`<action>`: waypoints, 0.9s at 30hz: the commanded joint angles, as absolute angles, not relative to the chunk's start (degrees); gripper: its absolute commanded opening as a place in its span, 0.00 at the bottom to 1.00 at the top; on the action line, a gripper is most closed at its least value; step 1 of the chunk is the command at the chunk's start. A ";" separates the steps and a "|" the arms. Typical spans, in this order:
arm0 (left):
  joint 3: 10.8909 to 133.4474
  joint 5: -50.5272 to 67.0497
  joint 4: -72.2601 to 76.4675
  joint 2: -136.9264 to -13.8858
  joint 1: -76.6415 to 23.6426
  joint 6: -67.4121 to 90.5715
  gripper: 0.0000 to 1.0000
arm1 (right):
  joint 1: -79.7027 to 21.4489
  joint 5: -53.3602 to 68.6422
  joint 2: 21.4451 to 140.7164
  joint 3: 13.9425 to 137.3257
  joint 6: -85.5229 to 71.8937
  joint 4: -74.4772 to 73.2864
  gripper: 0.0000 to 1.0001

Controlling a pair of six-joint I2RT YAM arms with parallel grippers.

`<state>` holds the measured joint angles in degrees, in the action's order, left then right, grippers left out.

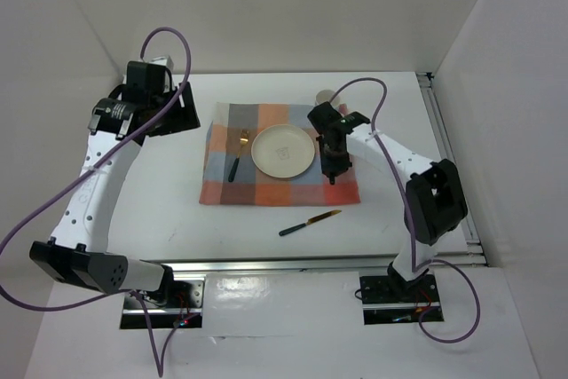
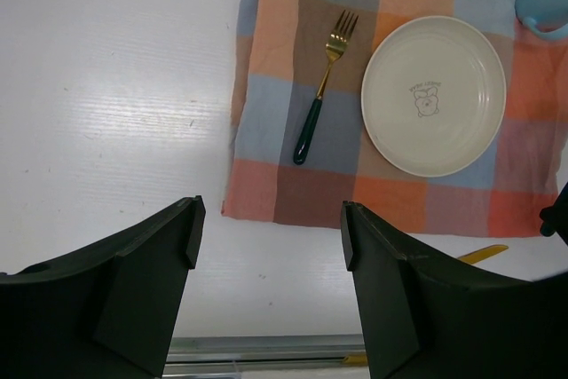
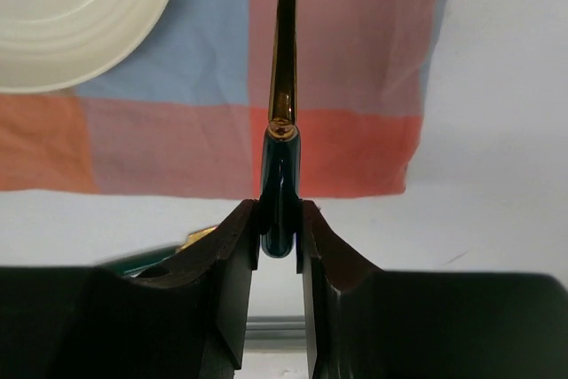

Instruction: Set the dinner table for one person

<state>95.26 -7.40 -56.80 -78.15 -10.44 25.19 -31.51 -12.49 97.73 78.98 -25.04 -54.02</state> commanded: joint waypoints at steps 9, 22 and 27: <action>94.92 -8.79 -55.02 -78.49 -10.55 23.55 0.80 | -27.77 -10.55 105.90 80.41 -16.09 -45.09 0.04; 94.39 -9.32 -55.02 -79.01 -10.55 23.55 0.80 | -26.72 -11.51 110.74 82.09 -17.31 -41.48 0.28; 94.39 -9.32 -55.02 -79.01 -10.55 23.55 0.80 | -26.72 -13.18 109.96 83.41 -19.24 -41.48 0.60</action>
